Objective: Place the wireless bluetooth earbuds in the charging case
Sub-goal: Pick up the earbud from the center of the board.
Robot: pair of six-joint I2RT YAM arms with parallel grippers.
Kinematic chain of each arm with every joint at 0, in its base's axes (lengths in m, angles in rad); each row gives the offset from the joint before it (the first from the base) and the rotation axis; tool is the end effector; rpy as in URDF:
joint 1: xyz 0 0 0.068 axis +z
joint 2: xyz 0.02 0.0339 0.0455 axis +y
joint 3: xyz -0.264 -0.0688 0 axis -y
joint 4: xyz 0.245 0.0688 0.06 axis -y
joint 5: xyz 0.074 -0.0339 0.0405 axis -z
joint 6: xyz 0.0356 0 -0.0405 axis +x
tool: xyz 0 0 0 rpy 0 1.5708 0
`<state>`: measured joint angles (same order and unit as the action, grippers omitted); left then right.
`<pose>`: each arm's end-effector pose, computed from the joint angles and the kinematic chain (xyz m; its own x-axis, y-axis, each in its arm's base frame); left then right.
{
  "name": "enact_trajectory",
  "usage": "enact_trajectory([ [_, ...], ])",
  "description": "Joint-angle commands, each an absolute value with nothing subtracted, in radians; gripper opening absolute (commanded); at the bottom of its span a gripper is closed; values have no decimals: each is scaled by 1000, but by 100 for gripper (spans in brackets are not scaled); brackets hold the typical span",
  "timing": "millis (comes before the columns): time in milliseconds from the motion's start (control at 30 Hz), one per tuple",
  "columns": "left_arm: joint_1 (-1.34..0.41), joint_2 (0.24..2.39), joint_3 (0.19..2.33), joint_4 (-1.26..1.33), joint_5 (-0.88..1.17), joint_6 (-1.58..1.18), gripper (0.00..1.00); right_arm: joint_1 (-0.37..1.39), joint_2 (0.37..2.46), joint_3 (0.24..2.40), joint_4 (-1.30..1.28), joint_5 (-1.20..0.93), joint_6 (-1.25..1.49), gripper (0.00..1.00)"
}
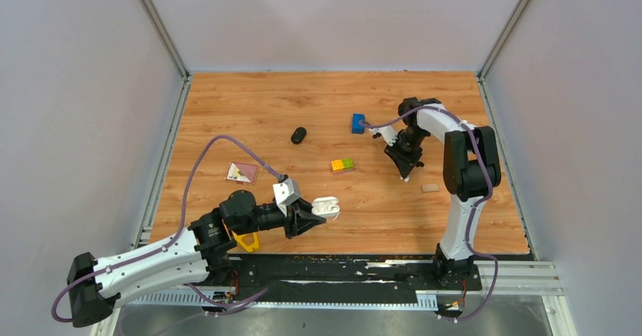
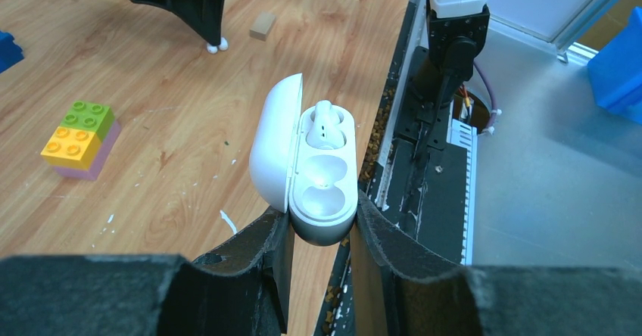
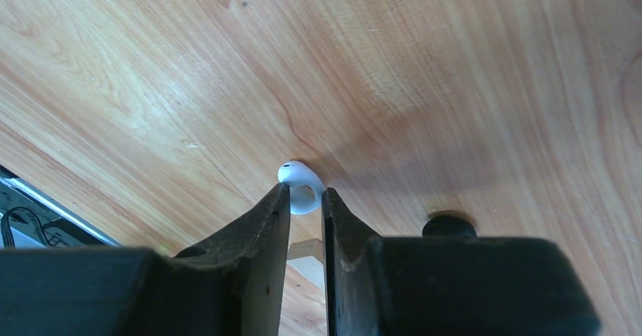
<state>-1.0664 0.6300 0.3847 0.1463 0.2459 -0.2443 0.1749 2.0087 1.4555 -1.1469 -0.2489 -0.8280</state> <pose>0.0731 -0.1503 0.2570 -0.2801 0.0219 -0.9597 0.9260 0.2700 -0.2640 0.3510 0.0709 0.1673 -0.5593 -0.8238 -0.0927 -0.8122 0.5221 0.2602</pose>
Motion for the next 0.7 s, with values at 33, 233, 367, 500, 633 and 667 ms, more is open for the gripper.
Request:
enact_trajectory([
  [33, -1071, 619, 410, 175, 246, -252, 0, 172, 1986, 1446, -1145, -285, -818, 24],
  [233, -1071, 621, 410, 176, 245, -253, 0, 172, 1979, 1442, -1152, -296, -818, 26],
  [367, -1071, 621, 408, 178, 245, -255, 0, 172, 1976, 1439, -1155, -300, -818, 26],
  [500, -1071, 623, 409, 178, 247, -255, 0, 168, 1973, 1445, -1161, -311, -819, 27],
  [633, -1072, 621, 413, 167, 247, -252, 0, 147, 1967, 1490, -1193, -333, -817, 27],
  [667, -1072, 621, 413, 168, 247, -252, 0, 139, 1963, 1501, -1198, -334, -818, 27],
])
